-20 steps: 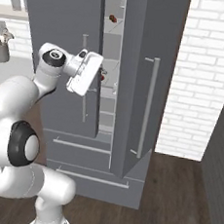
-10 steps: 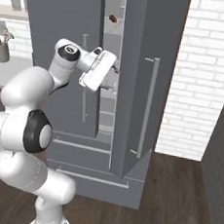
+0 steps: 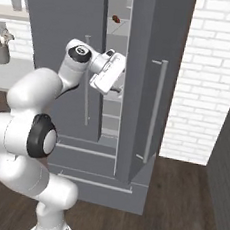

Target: Take the strawberry from the fridge and place it on top of the pancake, located on the dining counter.

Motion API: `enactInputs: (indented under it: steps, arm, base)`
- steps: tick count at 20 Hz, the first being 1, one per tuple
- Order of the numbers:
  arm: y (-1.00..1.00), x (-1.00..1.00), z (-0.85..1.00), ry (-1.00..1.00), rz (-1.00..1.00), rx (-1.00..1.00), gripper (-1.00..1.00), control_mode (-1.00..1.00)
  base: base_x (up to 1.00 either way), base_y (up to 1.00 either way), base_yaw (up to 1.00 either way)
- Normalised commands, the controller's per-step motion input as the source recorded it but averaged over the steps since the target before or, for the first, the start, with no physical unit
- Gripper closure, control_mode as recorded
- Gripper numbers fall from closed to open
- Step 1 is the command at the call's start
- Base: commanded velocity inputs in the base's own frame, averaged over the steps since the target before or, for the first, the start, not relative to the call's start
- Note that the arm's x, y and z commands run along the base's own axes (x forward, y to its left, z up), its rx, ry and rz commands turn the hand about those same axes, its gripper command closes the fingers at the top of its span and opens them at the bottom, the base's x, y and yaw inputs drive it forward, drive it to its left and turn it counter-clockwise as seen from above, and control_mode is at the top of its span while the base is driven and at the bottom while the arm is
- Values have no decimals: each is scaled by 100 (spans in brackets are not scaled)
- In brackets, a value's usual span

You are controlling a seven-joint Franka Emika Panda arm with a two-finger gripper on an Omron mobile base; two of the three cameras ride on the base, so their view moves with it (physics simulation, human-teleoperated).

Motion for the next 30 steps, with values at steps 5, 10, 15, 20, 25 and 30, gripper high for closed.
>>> enactInputs:
  steps: [5,10,15,20,25,30]
  arm:
    - [-68,-41,0,0,0,0,-100,-100]
    - [-61,-25,0,0,0,0,-100,-100]
    - [-14,-8,1,0,4,0,-100,-100]
    - [46,-29,13,-5,14,-3,-100,-100]
    - [100,0,19,-4,7,-5,-100,-100]
    - [100,40,-9,-7,0,32,-100,-100]
  base:
    - [0,0,0]
    - [0,0,0]
    - [0,0,0]
    - [0,0,0]
    - [0,0,0]
    - [0,0,0]
